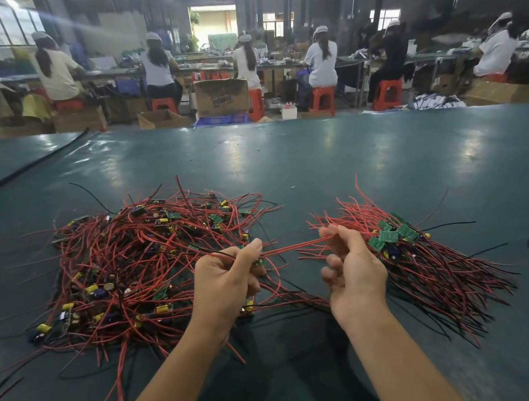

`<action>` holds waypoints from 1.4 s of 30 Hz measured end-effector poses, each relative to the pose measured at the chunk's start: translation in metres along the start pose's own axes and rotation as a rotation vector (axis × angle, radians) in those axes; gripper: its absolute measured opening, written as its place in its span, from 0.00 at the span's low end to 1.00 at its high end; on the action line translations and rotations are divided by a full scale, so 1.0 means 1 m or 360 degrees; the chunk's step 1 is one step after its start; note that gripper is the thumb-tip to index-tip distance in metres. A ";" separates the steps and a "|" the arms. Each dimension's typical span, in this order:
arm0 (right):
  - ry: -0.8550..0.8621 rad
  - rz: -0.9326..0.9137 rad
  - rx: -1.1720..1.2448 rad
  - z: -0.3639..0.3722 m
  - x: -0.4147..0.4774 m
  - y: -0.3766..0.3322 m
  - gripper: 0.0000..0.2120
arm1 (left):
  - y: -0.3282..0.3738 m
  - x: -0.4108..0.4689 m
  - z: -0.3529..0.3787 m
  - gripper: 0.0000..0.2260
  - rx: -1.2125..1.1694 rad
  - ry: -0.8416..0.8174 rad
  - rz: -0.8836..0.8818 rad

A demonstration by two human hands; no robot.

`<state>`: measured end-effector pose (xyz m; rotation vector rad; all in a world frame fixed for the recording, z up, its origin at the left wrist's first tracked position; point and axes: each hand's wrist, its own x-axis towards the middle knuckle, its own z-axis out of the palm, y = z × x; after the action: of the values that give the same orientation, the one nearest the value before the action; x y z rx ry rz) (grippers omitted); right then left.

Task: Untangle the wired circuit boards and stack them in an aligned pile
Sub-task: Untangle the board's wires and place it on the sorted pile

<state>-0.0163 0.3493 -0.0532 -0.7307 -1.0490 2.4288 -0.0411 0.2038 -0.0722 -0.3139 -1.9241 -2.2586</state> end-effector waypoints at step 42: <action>-0.0177 -0.0043 -0.0470 0.012 -0.018 0.031 0.13 | 0.002 -0.002 0.004 0.18 0.0061 -0.0172 -0.0034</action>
<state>-0.0138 0.3134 -0.0639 -0.6722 -1.4737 2.3406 -0.0383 0.2076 -0.0705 -0.4210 -2.0295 -2.2588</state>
